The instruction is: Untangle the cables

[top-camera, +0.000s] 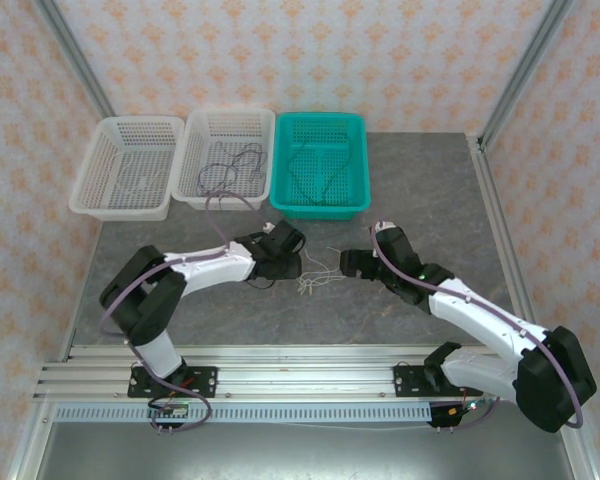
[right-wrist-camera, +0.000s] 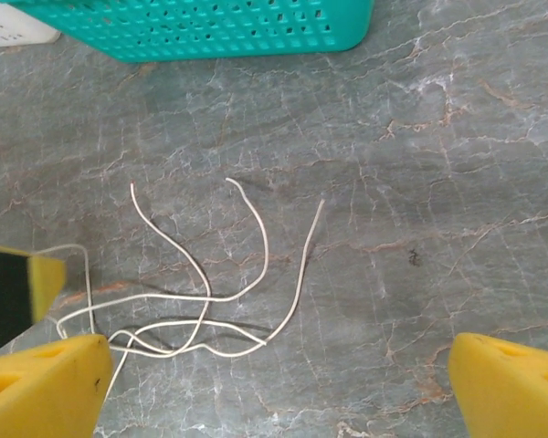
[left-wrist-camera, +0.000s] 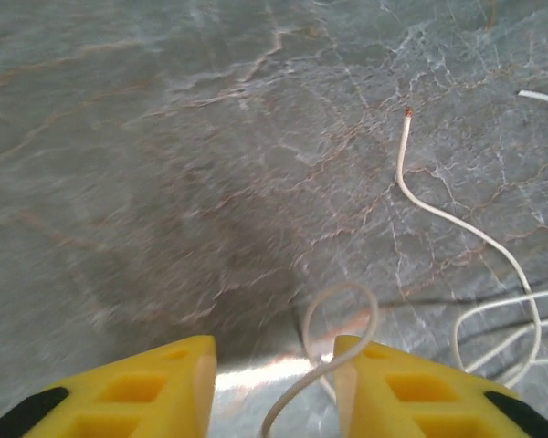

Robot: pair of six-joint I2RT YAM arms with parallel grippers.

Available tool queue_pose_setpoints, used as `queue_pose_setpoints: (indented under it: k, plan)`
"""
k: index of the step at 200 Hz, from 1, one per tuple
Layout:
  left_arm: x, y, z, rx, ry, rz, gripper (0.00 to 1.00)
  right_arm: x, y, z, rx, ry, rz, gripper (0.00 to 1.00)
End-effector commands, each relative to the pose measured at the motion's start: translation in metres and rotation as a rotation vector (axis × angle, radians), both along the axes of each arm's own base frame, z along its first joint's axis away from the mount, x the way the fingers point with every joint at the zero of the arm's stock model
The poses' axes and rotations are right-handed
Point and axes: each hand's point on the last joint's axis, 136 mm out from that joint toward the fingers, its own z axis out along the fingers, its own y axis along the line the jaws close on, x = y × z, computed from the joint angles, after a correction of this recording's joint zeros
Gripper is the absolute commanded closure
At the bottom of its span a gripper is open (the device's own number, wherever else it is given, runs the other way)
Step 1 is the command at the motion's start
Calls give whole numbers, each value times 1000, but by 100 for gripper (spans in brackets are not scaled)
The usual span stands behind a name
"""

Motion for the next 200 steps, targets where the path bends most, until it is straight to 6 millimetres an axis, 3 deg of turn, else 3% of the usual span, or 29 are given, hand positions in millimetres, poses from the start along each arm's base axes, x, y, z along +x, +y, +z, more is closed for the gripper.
queue_pose_setpoints:
  k: [1,35,57,79,96,122,136,157,177,200]
  plan:
    - [18,-15,6,-54,-36,22,74,-1,5,8,34,-39,41,5]
    - [17,-19,13,-65,-38,-13,100,-1,14,10,57,-64,91,5]
    - [0,-15,12,-27,16,-69,100,5,22,6,64,-51,110,6]
    - [-26,0,3,13,74,-72,100,20,12,-10,-12,19,0,8]
    - [-42,11,1,18,94,-49,100,26,27,-19,-17,78,49,13]
    - [-46,18,12,-3,65,-21,63,32,49,-35,33,131,98,18]
    - [-40,20,31,2,20,-13,51,36,57,-35,62,113,119,18]
    - [-26,27,70,25,-75,15,46,35,62,-41,72,96,157,18]
    - [-9,24,107,-8,-163,54,45,32,54,-50,31,120,137,19]
    - [12,17,118,-58,-175,170,46,30,47,-46,22,99,117,18]
